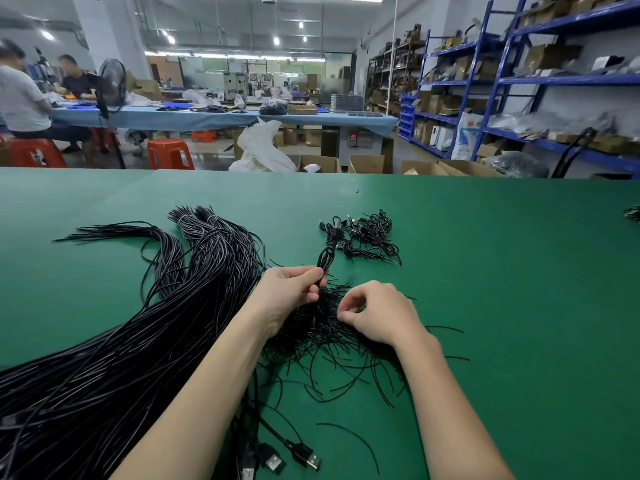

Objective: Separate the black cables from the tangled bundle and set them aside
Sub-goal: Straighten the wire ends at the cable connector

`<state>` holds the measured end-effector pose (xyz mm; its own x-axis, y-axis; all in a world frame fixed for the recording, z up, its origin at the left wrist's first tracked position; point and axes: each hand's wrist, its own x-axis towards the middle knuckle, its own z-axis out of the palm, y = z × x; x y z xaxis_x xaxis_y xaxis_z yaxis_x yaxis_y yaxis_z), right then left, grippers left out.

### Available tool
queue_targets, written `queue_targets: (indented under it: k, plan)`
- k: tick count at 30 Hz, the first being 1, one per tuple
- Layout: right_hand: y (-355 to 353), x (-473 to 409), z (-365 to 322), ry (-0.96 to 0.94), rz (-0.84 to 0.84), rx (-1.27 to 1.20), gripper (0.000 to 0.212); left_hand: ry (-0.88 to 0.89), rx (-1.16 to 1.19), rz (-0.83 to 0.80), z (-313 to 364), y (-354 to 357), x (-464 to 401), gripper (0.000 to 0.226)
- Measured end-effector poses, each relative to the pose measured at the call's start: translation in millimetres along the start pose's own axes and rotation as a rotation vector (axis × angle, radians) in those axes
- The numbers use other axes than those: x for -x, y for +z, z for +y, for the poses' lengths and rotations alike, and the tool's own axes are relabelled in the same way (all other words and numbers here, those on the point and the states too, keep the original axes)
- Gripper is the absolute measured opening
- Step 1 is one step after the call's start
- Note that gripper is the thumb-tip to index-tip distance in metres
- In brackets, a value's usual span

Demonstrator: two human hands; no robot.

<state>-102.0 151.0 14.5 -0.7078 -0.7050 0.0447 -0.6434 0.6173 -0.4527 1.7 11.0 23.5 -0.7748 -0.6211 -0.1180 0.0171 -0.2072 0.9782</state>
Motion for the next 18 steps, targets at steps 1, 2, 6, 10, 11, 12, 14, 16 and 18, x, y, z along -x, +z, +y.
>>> queue_targets:
  k: [1,2,6,10,11,12,14,16,18]
  plan:
    - [-1.6,-0.2,0.7,0.005,0.005,0.009,0.002,0.000,0.004,-0.001,0.2,0.0,0.0,0.011]
    - [-3.8,-0.4,1.8,0.010,0.000,0.018,0.002,0.000,0.008,0.000,0.4,0.0,-0.2,0.012]
    - [-7.5,1.8,1.0,0.013,-0.081,0.058,0.008,0.002,0.012,0.006,0.2,-1.5,-1.1,0.013]
    - [-14.2,2.0,3.6,0.033,-0.015,0.036,0.003,-0.001,0.013,-0.004,0.4,-2.2,-1.3,0.012]
    - [-17.9,2.1,5.6,0.034,-0.008,0.019,0.002,0.000,0.015,-0.003,0.6,-2.4,-1.5,0.011]
    - [-21.1,2.5,7.6,0.037,0.001,0.003,0.002,0.000,0.015,-0.001,0.8,-2.9,-1.8,0.010]
    - [-24.4,3.6,11.5,0.044,0.022,-0.037,0.001,-0.003,0.016,-0.002,0.8,-3.1,-2.2,0.012]
    - [-24.7,4.5,14.3,0.029,0.031,-0.119,0.002,-0.009,0.018,-0.004,0.3,-2.3,-1.9,0.016]
    - [-26.7,4.5,15.0,-0.004,0.031,-0.344,0.005,-0.016,0.018,-0.002,0.0,-1.4,-1.5,0.019]
